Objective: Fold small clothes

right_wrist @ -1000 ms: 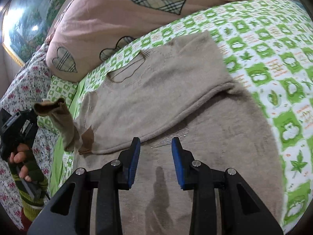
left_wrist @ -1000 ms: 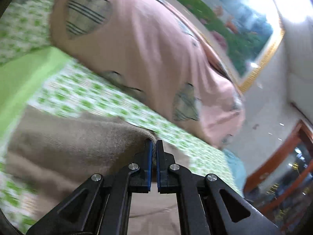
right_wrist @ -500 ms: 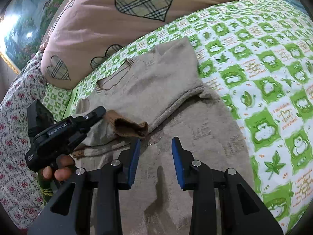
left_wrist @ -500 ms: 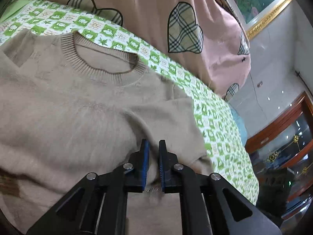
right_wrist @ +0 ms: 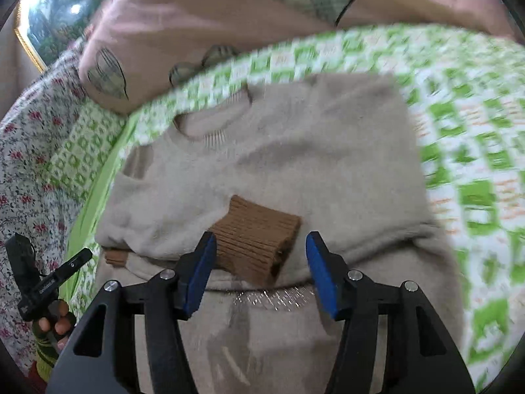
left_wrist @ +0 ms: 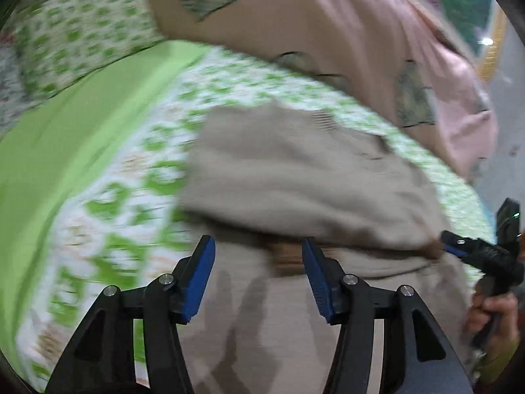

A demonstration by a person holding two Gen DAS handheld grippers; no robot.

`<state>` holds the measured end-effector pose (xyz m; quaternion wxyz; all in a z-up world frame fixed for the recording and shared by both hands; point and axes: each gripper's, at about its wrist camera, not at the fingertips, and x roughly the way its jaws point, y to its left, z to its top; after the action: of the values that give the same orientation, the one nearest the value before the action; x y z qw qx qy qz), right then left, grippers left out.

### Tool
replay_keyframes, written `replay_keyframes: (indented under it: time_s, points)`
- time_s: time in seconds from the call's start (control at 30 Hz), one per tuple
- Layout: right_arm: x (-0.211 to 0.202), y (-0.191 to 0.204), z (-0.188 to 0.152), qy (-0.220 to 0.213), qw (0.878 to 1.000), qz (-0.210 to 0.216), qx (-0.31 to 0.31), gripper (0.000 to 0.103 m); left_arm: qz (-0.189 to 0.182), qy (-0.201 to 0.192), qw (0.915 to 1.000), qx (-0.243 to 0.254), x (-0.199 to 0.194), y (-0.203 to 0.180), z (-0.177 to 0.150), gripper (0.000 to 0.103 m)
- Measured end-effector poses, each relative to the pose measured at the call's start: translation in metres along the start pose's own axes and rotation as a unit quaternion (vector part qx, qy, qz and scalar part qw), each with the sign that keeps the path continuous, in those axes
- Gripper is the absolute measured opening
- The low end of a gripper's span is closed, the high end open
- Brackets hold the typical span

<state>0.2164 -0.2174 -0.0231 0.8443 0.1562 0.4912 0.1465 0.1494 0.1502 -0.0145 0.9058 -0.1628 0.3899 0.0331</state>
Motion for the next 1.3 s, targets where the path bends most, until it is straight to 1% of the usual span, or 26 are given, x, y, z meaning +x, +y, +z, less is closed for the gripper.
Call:
replay_keyframes:
  time_s: [0.03,0.07,0.1,0.13,0.17,0.2,0.27,0.33,0.37,0.43,0.5,0.57,0.63,0.77,0.8,0.83,0.87,0.9,0.93,0.97,1.0,1.03,1.07,1.2,1.27,1.3]
  points:
    - [0.011,-0.001,0.001,0.018,1.0,0.003,0.006,0.058,0.005,0.007,0.9999,-0.006,0.005,0.009,0.001,0.056]
    - [0.02,-0.002,0.001,0.032,0.999,0.015,0.014,0.05,0.004,0.012,0.9999,-0.01,0.011,0.013,0.003,0.056]
    - [0.025,-0.002,0.001,0.036,0.999,0.026,0.017,0.034,0.004,0.018,0.9998,-0.011,0.018,0.017,0.006,0.056]
    - [0.027,0.001,0.002,0.038,0.998,0.035,0.017,0.006,0.007,0.023,0.9997,-0.008,0.023,0.019,0.008,0.056]
    - [0.023,0.003,0.004,0.033,0.999,0.04,0.016,0.006,0.012,0.028,0.9995,-0.003,0.031,0.017,0.011,0.056]
    - [0.013,0.007,0.007,0.014,0.999,0.048,0.013,0.006,0.021,0.034,0.9992,0.002,0.039,0.016,0.014,0.054]
    - [-0.022,0.009,0.016,-0.038,0.996,0.083,0.016,0.006,0.04,0.041,0.9984,0.004,0.05,0.015,0.018,0.054]
    - [-0.052,0.006,0.024,-0.077,0.992,0.1,0.027,0.006,0.056,0.031,0.998,0.001,0.055,0.012,0.024,0.052]
    - [-0.071,0.001,0.028,-0.101,0.99,0.097,0.029,0.006,0.066,0.027,0.9974,-0.003,0.055,0.013,0.026,0.047]
    - [-0.09,-0.008,0.033,-0.122,0.988,0.087,0.032,0.006,0.07,0.019,0.9972,-0.017,0.054,0.014,0.028,0.046]
    - [-0.091,-0.023,0.036,-0.109,0.991,0.074,0.039,0.006,0.077,0.004,0.9968,-0.021,0.049,0.01,0.025,0.046]
    - [-0.079,-0.031,0.029,-0.084,0.995,0.048,0.038,0.006,0.091,-0.005,0.9957,-0.013,0.043,0.006,0.021,0.044]
    - [-0.067,-0.038,0.02,-0.063,0.997,0.035,0.04,0.006,0.101,-0.012,0.9947,-0.013,0.037,0.005,0.016,0.043]
    - [-0.041,-0.053,0.001,-0.01,0.999,-0.003,0.046,0.006,0.096,0.002,0.9951,-0.022,0.037,0.01,0.006,0.042]
    - [-0.032,-0.055,-0.002,0.011,0.999,-0.018,0.045,0.006,0.09,0.005,0.9955,-0.028,0.039,0.012,0.005,0.042]
    - [-0.027,-0.055,-0.004,0.023,0.998,-0.037,0.044,0.01,0.088,0.004,0.9957,-0.03,0.038,0.013,0.004,0.042]
    - [-0.026,-0.054,-0.005,0.025,0.997,-0.056,0.045,0.016,0.085,0.002,0.9959,-0.03,0.036,0.013,0.003,0.042]
    - [-0.03,-0.049,-0.004,0.02,0.996,-0.072,0.04,0.019,0.084,-0.001,0.996,-0.03,0.035,0.013,0.001,0.042]
    - [-0.035,-0.041,-0.002,0.011,0.996,-0.084,0.032,0.025,0.083,-0.004,0.9961,-0.031,0.035,0.013,-0.001,0.043]
    - [-0.041,-0.033,0.001,-0.003,0.996,-0.089,0.023,0.039,0.078,-0.008,0.9963,-0.034,0.034,0.013,-0.003,0.043]
    - [-0.047,-0.021,0.007,-0.021,0.996,-0.083,0.011,0.048,0.073,-0.011,0.9965,-0.038,0.033,0.014,-0.003,0.043]
    - [-0.051,-0.01,0.013,-0.035,0.997,-0.07,0.0,0.066,0.067,-0.013,0.9968,-0.042,0.033,0.016,-0.003,0.043]
    - [-0.05,0.005,0.022,-0.042,0.998,-0.04,-0.013,0.073,0.061,-0.013,0.997,-0.047,0.033,0.019,-0.003,0.044]
    - [-0.017,0.063,0.057,-0.02,0.997,0.052,-0.048,0.073,0.039,-0.014,0.9971,-0.064,0.032,0.026,-0.004,0.044]
    - [0.017,0.097,0.078,0.015,0.992,0.11,-0.067,0.074,0.036,-0.017,0.9971,-0.064,0.032,0.025,-0.004,0.044]
    - [0.037,0.117,0.088,0.029,0.989,0.126,-0.077,0.074,0.035,-0.017,0.9972,-0.065,0.032,0.026,-0.005,0.045]
